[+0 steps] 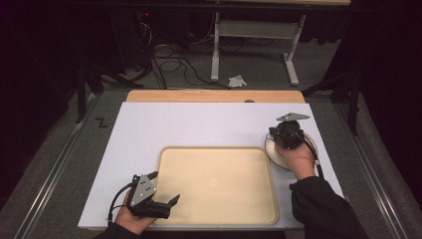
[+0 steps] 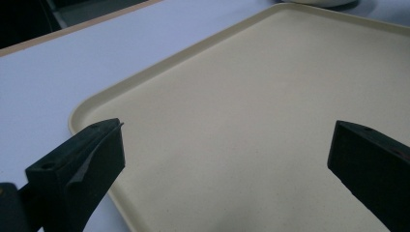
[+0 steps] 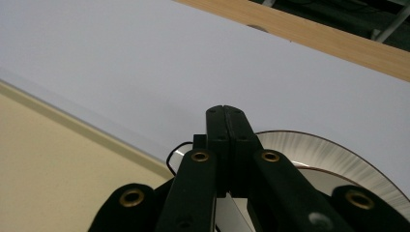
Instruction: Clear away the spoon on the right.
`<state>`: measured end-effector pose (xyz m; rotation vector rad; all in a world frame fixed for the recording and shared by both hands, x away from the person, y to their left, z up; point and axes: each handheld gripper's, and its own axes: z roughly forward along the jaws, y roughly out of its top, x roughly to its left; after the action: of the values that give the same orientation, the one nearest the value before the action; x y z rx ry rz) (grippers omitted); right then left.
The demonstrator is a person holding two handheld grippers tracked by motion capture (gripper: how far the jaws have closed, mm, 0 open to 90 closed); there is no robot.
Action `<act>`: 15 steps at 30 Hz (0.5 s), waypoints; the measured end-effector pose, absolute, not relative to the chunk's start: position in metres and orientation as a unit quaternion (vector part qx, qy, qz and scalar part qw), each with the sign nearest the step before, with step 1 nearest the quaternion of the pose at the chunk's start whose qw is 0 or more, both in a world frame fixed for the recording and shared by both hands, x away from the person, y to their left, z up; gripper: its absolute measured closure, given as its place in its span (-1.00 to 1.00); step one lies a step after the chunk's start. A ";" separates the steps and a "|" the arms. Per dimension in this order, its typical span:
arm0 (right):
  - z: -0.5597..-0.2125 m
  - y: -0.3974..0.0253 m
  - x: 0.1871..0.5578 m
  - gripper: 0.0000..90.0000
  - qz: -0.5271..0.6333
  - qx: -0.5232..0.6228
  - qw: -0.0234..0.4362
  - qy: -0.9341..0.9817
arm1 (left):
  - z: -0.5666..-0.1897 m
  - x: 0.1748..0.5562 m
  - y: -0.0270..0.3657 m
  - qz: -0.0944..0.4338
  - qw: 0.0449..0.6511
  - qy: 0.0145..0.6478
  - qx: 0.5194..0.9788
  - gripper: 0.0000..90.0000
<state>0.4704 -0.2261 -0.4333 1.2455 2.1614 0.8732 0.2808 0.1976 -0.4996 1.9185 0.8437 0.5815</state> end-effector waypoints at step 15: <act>-0.435 -0.228 0.446 1.00 0.347 0.444 0.230 0.793 | -0.499 0.280 0.197 0.237 0.463 0.342 0.783 -0.99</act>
<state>0.4461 -0.2284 -0.4350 1.2229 2.1831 0.9537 0.2804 0.1974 -0.4995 1.9232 0.8402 0.5819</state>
